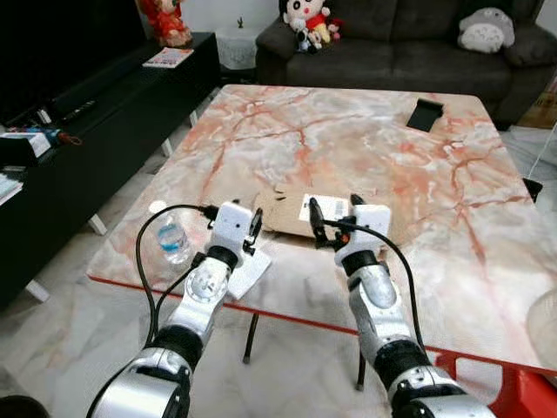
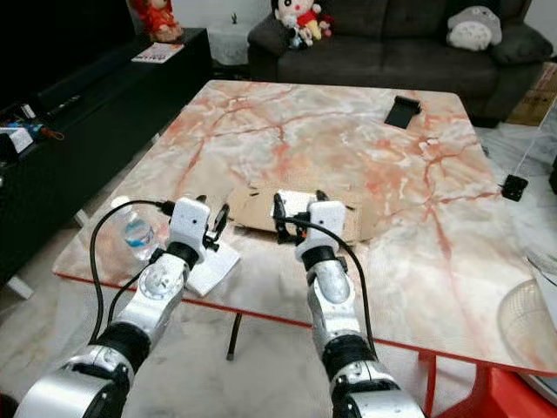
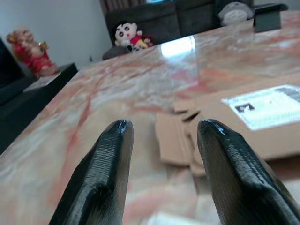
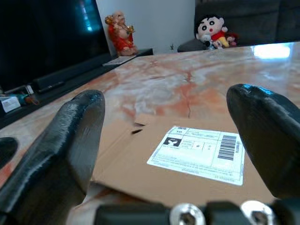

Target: Picking trash to rubbish bin

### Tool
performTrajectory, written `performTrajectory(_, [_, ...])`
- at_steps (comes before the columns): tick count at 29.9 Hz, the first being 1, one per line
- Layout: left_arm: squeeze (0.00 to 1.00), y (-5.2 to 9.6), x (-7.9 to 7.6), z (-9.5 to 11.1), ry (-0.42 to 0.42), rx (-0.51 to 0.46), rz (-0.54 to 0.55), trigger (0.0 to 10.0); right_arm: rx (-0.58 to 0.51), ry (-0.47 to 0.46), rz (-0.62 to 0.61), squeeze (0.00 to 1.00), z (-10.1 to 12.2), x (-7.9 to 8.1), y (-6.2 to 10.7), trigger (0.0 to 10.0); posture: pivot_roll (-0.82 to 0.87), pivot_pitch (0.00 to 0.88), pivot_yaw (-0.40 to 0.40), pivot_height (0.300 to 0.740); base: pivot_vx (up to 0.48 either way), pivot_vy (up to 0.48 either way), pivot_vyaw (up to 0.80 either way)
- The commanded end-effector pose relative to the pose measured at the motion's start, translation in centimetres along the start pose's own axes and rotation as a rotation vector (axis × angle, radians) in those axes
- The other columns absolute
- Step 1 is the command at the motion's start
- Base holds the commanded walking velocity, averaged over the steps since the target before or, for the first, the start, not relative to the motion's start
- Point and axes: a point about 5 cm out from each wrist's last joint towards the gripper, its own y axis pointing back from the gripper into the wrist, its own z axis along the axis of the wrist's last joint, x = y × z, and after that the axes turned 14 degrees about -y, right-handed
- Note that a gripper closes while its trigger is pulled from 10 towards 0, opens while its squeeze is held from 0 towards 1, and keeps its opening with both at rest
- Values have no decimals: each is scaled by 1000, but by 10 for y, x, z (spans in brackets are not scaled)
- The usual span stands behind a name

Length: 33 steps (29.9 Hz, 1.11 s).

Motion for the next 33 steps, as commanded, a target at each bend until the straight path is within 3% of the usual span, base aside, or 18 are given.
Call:
performTrajectory(1, [0,2,7,-2,34,8,25,10000,-3,3,9,0,1,2,-1,10000,-47,4,43,740,0,0,0])
performTrajectory(11, [0,10,14,-4,76,23,53,10000,0,4,13,0,0,2,0,10000,-48,4,45,740,0,0,0])
performTrajectory(12, [631,11,15,-6,85,40,58,10000,2,4,14,0,0,3,0,10000,-48,4,45,740,0,0,0])
performTrajectory(13, [1000,11,15,-7,91,52,61,10000,3,4,14,0,-1,3,0,10000,-46,0,44,740,0,0,0])
performTrajectory(22, [1000,12,26,-18,223,153,138,10000,5,5,23,0,-1,4,-1,10000,-48,0,42,740,0,0,0])
performTrajectory(31, [1000,14,23,-24,308,216,128,10000,5,8,24,0,0,4,-1,10000,-54,0,41,740,0,0,0])
performTrajectory(32, [55,14,23,-26,313,231,130,10000,5,8,25,0,0,4,-1,10000,-54,0,41,740,0,0,0])
performTrajectory(33, [55,15,23,-27,313,238,133,10000,6,8,25,0,0,4,-1,10000,-54,0,41,740,0,0,0])
